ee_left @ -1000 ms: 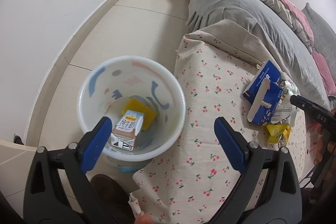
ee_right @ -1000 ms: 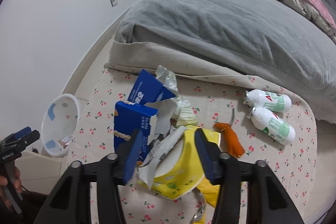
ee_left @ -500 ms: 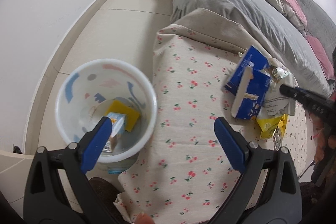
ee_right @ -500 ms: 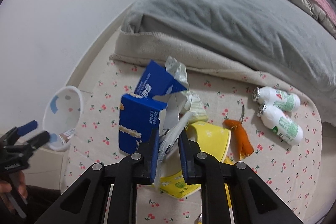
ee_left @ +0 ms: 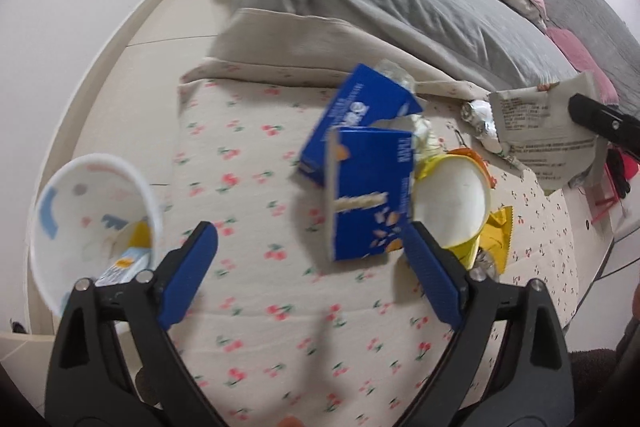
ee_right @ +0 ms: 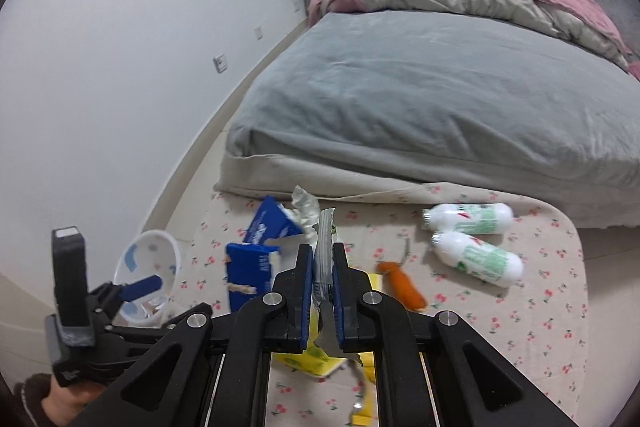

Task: Collect trash
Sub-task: 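Grasp the blue tissue box with the left tool while the right tool grasps a wrapper, then carry the blue box and wrapper to the wastebasket and release both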

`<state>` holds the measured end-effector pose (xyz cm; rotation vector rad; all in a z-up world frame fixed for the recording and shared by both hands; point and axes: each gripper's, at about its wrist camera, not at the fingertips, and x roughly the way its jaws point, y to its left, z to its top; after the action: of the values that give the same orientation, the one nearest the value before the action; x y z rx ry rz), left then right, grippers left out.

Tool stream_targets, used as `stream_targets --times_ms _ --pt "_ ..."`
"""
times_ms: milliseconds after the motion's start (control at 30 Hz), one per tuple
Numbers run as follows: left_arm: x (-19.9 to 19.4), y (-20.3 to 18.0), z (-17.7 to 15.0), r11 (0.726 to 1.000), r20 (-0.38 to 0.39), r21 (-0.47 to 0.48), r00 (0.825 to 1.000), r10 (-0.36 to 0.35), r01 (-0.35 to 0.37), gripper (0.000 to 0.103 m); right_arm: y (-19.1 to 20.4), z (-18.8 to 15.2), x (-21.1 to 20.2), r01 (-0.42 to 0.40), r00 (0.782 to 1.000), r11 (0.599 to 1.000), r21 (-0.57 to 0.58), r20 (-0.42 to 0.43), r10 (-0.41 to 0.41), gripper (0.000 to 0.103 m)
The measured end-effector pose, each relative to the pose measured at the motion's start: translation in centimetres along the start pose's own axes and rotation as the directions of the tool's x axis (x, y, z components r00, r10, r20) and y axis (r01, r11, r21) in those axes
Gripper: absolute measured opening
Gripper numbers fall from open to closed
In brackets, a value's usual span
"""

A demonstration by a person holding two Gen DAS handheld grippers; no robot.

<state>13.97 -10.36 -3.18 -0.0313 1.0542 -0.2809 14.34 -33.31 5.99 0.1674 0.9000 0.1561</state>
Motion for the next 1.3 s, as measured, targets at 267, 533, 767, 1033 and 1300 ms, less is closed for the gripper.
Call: stream_targets --times_ms 267,533,767,1033,1300 --pt "2.4 -2.0 1.2 0.998 -0.014 -0.057 0.999 -0.030 0.029 0.079 -3.5 -0.7 -0.4 0.035 0.999 0.998 0.055 -0.010 -0.034 0.009" --pt "3.7 -3.5 1.3 0.999 -0.024 -0.049 1.000 0.005 -0.006 0.075 -5.2 -1.2 -0.4 0.053 0.998 0.995 0.085 -0.022 -0.051 0.009" --pt "3.7 -3.3 1.3 1.000 -0.016 -0.028 1.000 0.006 -0.007 0.059 -5.1 -1.4 0.0 0.063 0.998 0.996 0.069 -0.032 -0.060 0.009" --pt "2.0 -2.6 1.1 1.000 0.020 -0.021 1.000 -0.008 0.008 0.059 -3.9 -1.0 -0.3 0.042 0.999 0.998 0.046 -0.011 -0.041 0.009" --pt "0.2 -0.4 0.8 0.999 0.056 -0.044 0.998 -0.012 0.015 0.059 -1.7 -0.4 0.5 0.013 1.000 1.000 0.011 -0.013 -0.013 0.009"
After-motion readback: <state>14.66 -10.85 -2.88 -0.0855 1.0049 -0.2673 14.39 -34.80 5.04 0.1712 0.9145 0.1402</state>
